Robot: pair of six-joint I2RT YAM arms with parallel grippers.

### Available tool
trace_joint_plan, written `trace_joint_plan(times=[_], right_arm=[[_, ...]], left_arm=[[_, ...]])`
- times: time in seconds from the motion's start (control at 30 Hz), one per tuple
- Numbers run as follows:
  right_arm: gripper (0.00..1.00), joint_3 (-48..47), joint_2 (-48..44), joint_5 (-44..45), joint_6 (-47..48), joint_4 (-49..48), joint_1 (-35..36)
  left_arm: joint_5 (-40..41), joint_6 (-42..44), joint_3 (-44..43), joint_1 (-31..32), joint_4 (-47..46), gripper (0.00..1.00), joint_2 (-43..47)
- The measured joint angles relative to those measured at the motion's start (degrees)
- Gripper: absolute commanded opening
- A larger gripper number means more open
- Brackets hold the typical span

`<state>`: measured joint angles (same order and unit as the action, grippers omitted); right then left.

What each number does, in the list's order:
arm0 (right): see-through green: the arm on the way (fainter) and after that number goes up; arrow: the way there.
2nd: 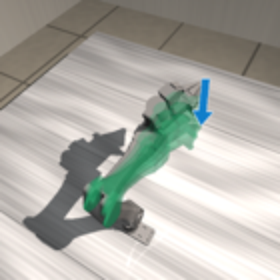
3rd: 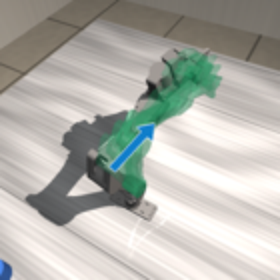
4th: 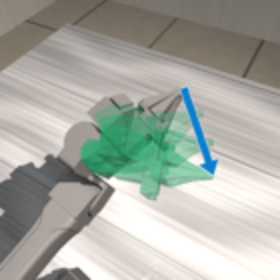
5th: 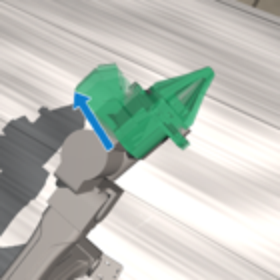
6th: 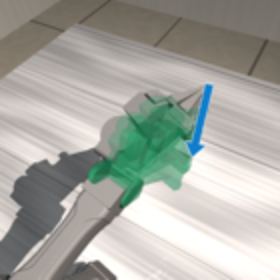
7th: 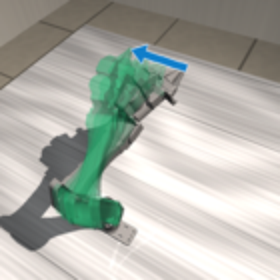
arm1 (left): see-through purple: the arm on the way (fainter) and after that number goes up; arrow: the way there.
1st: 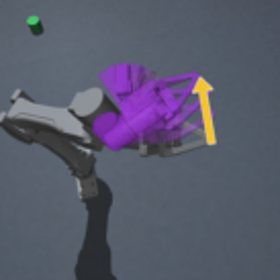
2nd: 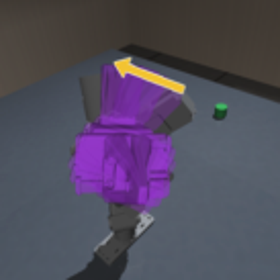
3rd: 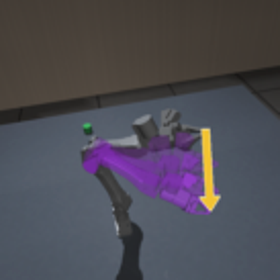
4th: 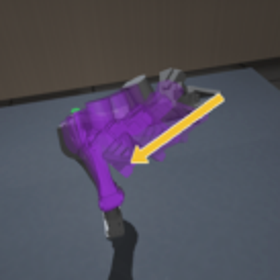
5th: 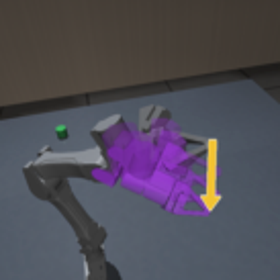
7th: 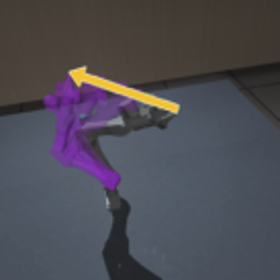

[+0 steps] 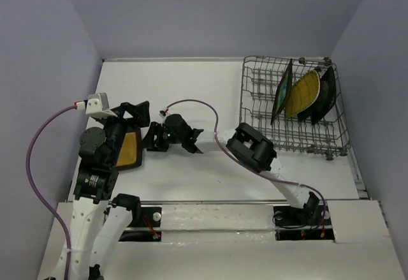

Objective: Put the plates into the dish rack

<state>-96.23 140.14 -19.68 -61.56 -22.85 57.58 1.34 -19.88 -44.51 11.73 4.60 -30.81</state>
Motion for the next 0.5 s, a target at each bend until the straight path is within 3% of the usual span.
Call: trace_joint_plan(times=[0.5], right_arm=[[0.57, -14.6, 9.9, -1.8, -9.4, 1.5, 2.3]], left_arm=[[-0.5, 0.5, 0.0, 0.9, 0.0, 0.99, 1.1]])
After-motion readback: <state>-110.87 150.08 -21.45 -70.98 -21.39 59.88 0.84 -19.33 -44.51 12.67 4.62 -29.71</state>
